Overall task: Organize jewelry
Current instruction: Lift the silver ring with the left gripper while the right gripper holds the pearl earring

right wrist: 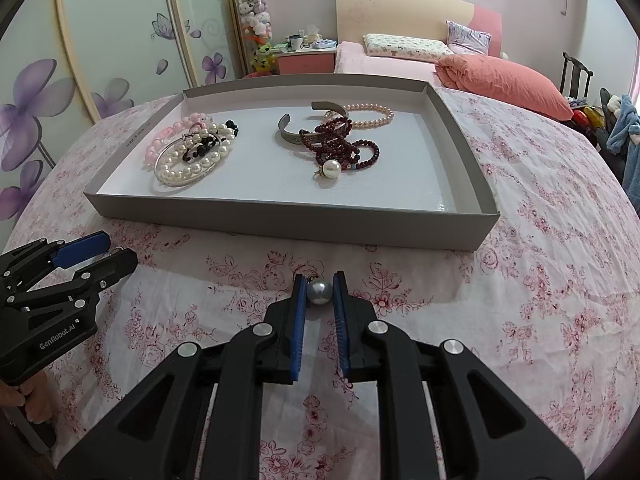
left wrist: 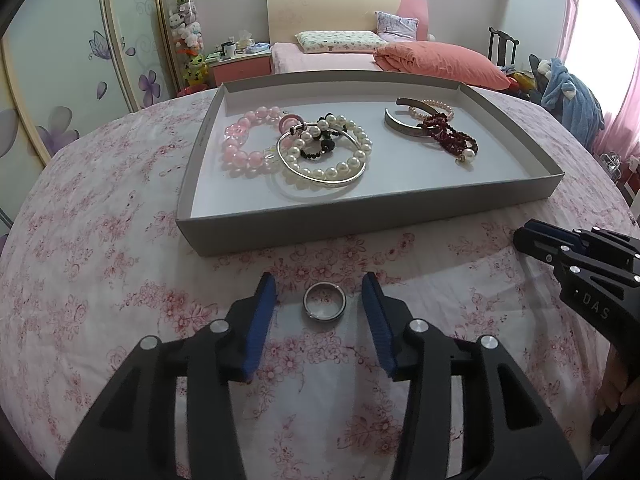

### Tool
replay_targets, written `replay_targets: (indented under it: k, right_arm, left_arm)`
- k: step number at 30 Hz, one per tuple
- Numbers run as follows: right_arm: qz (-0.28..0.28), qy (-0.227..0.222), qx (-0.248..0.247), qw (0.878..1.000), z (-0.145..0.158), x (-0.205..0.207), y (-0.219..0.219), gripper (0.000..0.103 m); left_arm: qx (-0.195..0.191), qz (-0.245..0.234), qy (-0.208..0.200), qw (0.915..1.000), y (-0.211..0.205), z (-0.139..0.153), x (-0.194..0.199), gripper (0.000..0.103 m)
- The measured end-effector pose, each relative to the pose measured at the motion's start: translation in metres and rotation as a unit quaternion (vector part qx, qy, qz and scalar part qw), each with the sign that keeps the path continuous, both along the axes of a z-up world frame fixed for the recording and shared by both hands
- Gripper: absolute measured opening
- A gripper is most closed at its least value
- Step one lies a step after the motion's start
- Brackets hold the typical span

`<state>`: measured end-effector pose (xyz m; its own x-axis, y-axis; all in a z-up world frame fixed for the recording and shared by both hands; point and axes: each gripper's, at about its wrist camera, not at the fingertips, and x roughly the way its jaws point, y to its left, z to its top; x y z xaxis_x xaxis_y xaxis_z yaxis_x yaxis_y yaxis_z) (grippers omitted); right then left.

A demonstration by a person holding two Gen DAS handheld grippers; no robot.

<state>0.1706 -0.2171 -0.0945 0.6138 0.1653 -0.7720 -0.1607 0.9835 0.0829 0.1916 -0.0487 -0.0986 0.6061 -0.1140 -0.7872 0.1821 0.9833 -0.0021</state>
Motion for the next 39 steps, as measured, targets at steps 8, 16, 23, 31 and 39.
replay_targets:
  k: [8,16,23,31,39]
  right_arm:
    - [0.001,0.001,0.004,1.0,0.0,0.0,-0.002,0.016]
    - [0.019,0.0,0.001,1.0,0.0,-0.001,0.004,0.033]
    - [0.01,0.001,0.011,1.0,0.0,-0.001,-0.001,0.033]
    - [0.008,0.001,0.01,1.0,0.001,-0.001,-0.005,0.032]
    - [0.007,0.0,0.002,1.0,0.001,-0.001,-0.002,0.032]
  left_arm:
    - [0.001,-0.002,0.001,1.0,0.0,-0.001,0.0,0.05]
    - [0.001,-0.003,0.0,1.0,0.0,-0.001,0.0,0.05]
    - [0.001,-0.003,0.001,1.0,0.0,-0.001,0.0,0.049]
    - [0.001,-0.003,0.001,1.0,-0.001,-0.001,0.0,0.049]
    - [0.001,-0.003,0.001,1.0,-0.001,-0.001,0.0,0.049]
